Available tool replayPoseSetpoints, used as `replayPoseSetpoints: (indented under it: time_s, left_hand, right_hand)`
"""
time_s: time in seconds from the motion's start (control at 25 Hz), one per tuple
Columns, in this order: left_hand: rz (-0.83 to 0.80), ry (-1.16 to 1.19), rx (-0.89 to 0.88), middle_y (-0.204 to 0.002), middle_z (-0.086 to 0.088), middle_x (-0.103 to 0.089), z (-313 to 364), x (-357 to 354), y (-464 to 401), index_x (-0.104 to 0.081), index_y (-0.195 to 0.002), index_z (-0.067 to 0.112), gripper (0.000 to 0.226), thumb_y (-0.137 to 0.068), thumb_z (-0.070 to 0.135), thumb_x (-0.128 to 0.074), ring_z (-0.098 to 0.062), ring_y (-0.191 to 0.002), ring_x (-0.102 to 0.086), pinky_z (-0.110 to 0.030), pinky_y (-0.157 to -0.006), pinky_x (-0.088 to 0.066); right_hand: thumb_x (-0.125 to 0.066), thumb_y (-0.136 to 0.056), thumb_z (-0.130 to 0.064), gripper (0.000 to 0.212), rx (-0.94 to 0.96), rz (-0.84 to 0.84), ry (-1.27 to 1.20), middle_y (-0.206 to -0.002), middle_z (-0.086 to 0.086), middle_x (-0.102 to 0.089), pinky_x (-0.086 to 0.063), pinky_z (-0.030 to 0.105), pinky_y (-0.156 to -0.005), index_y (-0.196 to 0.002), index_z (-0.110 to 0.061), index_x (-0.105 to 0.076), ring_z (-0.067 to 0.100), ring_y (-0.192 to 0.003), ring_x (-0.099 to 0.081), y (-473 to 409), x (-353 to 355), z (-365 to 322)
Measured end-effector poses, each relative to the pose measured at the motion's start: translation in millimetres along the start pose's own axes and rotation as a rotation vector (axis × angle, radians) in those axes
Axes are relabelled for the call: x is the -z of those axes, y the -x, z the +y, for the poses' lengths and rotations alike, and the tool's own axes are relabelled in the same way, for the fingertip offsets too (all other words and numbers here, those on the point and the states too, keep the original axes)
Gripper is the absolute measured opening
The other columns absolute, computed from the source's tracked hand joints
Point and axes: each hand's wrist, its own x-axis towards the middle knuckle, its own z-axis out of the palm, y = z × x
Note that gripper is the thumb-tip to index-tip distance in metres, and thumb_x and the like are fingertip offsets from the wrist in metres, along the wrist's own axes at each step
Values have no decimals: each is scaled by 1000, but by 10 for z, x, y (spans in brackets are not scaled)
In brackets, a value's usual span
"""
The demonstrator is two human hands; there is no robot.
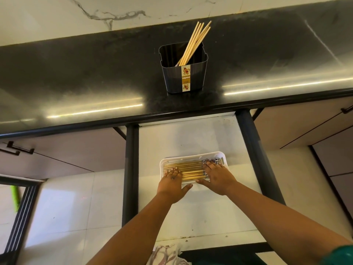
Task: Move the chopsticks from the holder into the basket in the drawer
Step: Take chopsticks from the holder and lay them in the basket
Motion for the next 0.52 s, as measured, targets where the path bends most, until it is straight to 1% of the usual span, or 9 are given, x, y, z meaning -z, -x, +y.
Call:
replayPoseSetpoints:
  time_s: [0.08,0.12,0.24,0.36,0.44,0.52]
  left_hand:
    - [32,12,-10,-143,-2,-48,26,-2,50,-42,-138,22,68,-89,67,-35,-24,-128,-47,-37,-104,-41]
    - [38,20,-10,-138,-1,-52,42,-5,65,-45,-136,23,64,-89,66,-38,-23,-123,-50,-36,-102,-44]
    - [66,9,0,-136,-1,-53,73,30,78,-47,-135,23,61,-89,63,-42,-22,-122,-50,-35,-103,-42]
    - [80,-13,2,-138,-1,-52,106,43,84,-46,-134,22,60,-90,62,-42,-23,-125,-48,-36,-105,-39]
    - [109,-4,-6,-138,1,-51,122,33,105,-46,-135,24,59,-89,61,-44,-22,-126,-47,-36,-107,-37]
    - [159,-9,9,-139,1,-51,111,35,111,-49,-133,26,58,-89,62,-43,-21,-127,-46,-36,-108,-36]
  right_hand:
    - [-28,-91,-68,79,18,-4,-46,-157,3,-32,-22,37,-119,-151,-17,-29,21,-144,-30,55,-21,15]
    - [-31,-93,-65,74,25,-26,-45,-156,2,-35,-24,36,-118,-150,-18,-33,21,-143,-33,78,-27,21]
    - [-37,-96,-58,65,29,-32,-15,-153,4,-38,-27,35,-117,-146,-17,-40,22,-140,-35,108,-13,0]
    - [-41,-97,-50,56,33,4,33,-144,6,-46,-35,36,-112,-140,-14,-48,23,-132,-42,121,26,-14]
    - [-44,-97,-47,52,32,-22,30,-140,6,-49,-41,35,-108,-137,-14,-51,22,-128,-46,136,38,-4]
    - [-46,-97,-45,51,28,-31,-17,-141,6,-49,-41,34,-106,-137,-14,-50,22,-128,-47,148,35,10]
